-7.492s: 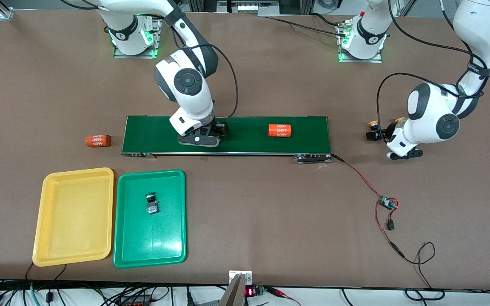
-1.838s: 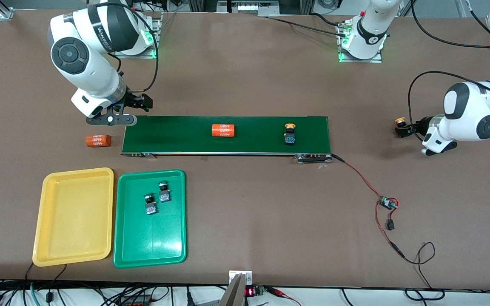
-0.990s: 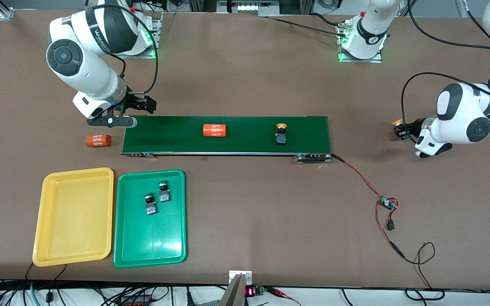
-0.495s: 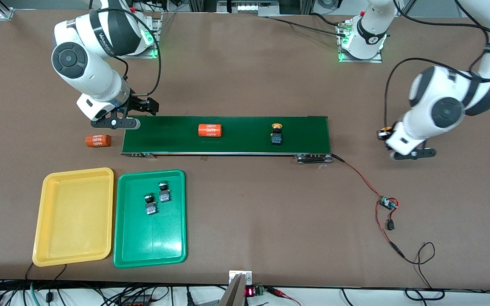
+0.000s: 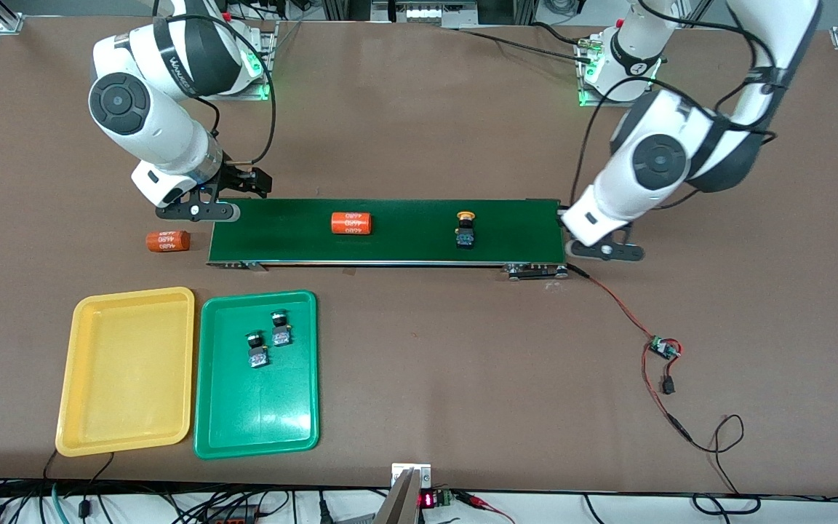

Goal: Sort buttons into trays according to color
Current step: 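Carry the orange-capped button with the left gripper and set it on the belt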

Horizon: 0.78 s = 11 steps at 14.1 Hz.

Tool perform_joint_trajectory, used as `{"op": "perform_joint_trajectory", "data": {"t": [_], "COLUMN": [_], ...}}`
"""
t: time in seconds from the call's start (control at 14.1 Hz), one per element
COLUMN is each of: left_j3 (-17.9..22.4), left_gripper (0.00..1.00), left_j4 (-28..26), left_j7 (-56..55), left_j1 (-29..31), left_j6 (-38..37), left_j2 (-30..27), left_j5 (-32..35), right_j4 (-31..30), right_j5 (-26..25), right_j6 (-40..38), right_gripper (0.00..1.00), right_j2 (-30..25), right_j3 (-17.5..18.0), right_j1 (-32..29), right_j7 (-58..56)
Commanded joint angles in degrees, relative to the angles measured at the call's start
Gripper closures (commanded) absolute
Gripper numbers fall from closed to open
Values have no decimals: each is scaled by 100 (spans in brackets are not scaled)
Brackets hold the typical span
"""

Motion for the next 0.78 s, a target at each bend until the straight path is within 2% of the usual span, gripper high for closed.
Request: {"op": "perform_joint_trajectory", "data": {"t": [0.0,0.21,0.35,0.71], "left_j3": [110,188,434,470], "left_gripper": [100,100,100,100], "left_j4": [117,91,91,82], "left_j7": [95,17,8,-625], "left_j1": [-218,-411,-613,-825], "left_j6": [145,189,198,207], "left_j2": [436,701,762,938], "left_j5": [-72,-72,-81,-72], "right_j4": [-53,-44,-44,-44], "right_j5": [75,75,75,75], "right_j6": [17,17,17,17], "right_gripper": [0,0,0,0], "right_j2": [-55,-55,-55,-55], "right_j3": [17,17,17,17], "right_j1": [6,6,-3,6], "right_j7": [49,49,49,49]}}
